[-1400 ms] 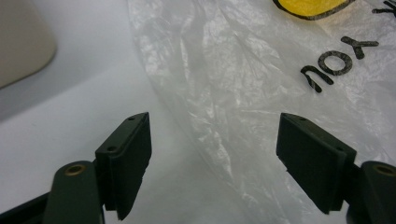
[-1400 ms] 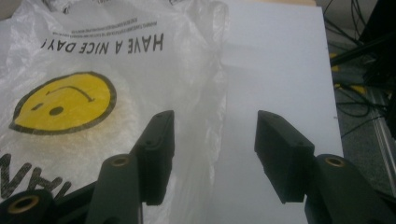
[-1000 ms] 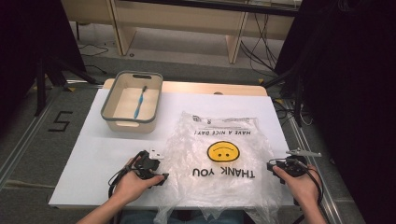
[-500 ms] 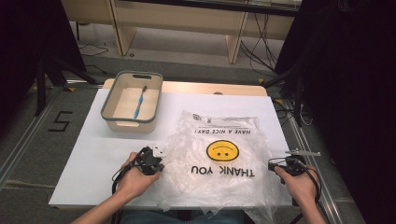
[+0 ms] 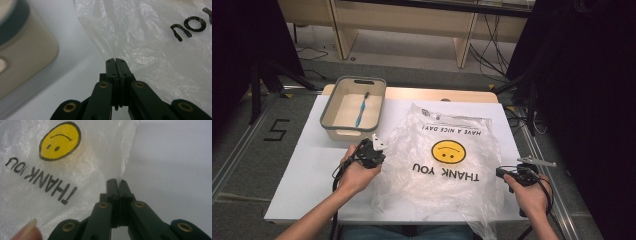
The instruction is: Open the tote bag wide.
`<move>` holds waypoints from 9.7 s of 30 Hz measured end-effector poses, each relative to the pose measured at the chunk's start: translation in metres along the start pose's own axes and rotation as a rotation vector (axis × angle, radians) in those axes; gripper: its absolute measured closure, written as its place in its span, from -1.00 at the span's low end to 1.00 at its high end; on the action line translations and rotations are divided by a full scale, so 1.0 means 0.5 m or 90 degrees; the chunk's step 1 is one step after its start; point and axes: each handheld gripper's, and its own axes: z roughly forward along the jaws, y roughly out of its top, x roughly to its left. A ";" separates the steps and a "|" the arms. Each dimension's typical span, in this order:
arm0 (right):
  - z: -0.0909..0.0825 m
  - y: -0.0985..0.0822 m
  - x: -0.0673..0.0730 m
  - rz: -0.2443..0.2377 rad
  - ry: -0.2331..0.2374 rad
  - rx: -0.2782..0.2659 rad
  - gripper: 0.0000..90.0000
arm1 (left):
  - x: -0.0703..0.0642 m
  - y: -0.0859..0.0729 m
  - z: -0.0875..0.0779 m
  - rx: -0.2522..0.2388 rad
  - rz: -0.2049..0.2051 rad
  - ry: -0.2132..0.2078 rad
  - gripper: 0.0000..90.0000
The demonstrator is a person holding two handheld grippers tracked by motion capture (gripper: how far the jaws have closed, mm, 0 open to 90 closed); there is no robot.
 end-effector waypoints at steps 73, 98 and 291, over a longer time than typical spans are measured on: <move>0.073 0.012 0.095 -0.075 0.070 0.098 1.00 | 0.022 0.008 -0.031 -0.059 0.036 0.068 0.21; -0.005 0.082 0.118 -0.199 0.048 -0.067 -0.08 | 0.008 -0.056 -0.078 -0.078 0.008 0.009 -0.14; 0.118 0.218 0.376 -0.282 0.187 -0.206 1.00 | -0.025 -0.021 -0.211 -0.149 0.029 -0.071 -0.26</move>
